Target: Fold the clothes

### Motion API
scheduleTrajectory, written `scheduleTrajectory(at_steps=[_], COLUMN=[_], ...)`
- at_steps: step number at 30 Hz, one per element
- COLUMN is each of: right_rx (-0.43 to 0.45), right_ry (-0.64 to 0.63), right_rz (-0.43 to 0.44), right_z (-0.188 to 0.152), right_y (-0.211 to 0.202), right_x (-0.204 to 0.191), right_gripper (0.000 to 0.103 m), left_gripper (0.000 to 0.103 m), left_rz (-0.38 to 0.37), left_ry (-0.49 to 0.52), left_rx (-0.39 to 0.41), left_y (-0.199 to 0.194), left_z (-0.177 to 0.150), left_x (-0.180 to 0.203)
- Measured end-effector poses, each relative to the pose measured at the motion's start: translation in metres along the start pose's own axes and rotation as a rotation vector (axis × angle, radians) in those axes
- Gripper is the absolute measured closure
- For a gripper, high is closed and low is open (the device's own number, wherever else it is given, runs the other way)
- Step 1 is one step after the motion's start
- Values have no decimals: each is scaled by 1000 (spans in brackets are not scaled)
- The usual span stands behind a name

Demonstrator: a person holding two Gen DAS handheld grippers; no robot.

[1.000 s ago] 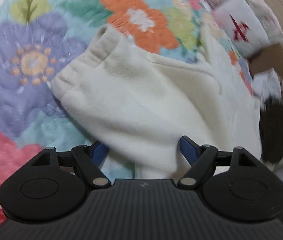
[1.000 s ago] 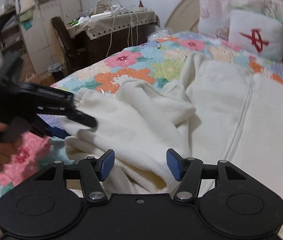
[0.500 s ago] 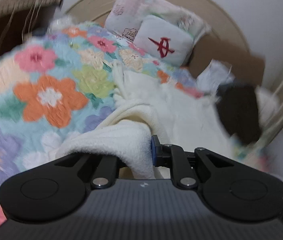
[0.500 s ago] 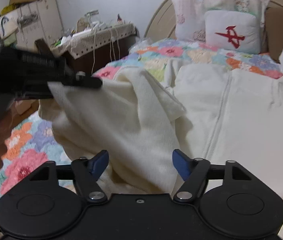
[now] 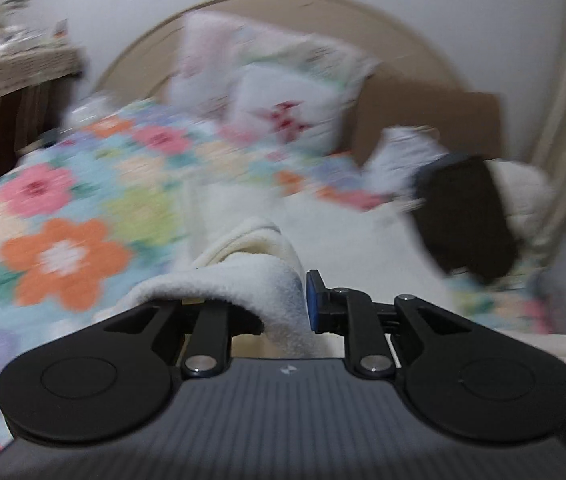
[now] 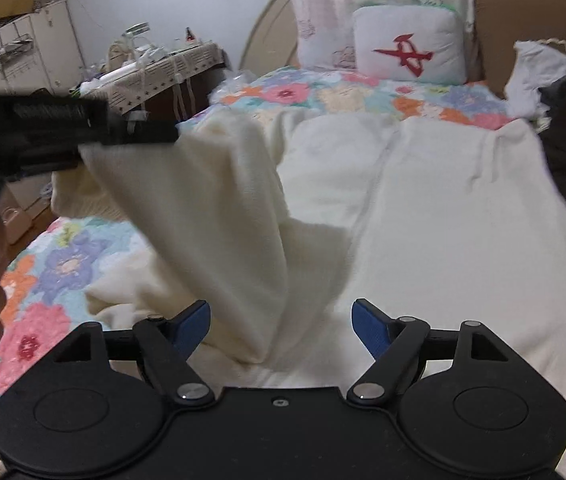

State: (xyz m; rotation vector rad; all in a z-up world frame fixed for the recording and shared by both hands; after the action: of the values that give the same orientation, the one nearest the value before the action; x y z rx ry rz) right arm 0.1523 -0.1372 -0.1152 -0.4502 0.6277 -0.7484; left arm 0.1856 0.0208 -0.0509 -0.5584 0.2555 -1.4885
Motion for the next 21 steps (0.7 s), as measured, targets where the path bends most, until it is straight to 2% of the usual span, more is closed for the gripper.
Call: scheduleTrajectory(at_steps=[1, 4, 6, 8, 9, 11, 15, 16, 18, 20, 21], right_rx=[8, 13, 19, 25, 25, 25, 24, 27, 51, 62, 48], right_ry=[11, 64, 120, 177, 172, 163, 143, 138, 88, 20, -9], right_rz=[-9, -57, -82, -97, -106, -123, -159, -162, -113, -68, -85], right_z=[2, 0, -3, -5, -5, -5, -4, -3, 5, 13, 13], right_y=[-6, -21, -29, -36, -36, -35, -35, -35, -30, -22, -15], right_x=[5, 29, 49, 68, 71, 77, 90, 92, 82, 68, 66], right_gripper=[21, 20, 20, 20, 20, 20, 20, 20, 20, 21, 24], left_gripper=[86, 83, 82, 67, 53, 49, 41, 34, 28, 28, 28], left_rz=[-25, -38, -76, -140, -162, -190, -181, -158, -94, -19, 16], left_ry=[40, 190, 230, 247, 234, 210, 195, 201, 219, 235, 241], left_rx=[1, -42, -104, -190, -206, -221, -244, -238, -239, -251, -257], left_y=[1, 16, 26, 36, 36, 35, 20, 16, 13, 9, 7], left_z=[0, -15, -31, -49, -56, -65, -68, -67, -62, -65, -66], left_x=[18, 61, 79, 95, 98, 102, 94, 86, 71, 48, 36])
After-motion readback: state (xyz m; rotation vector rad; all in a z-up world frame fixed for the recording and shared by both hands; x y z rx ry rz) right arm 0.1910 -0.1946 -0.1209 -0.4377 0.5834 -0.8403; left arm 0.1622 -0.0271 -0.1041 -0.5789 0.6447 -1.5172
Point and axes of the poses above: each gripper's, at about its wrist camera, not at the fingertips, and y roughly the way its jaws point, x to its right, z to its top, the point moved 6 cm from there along y, roughly the way its jaws point, and after that the axes turned 15 degrees about z, right-handed, at the moved point
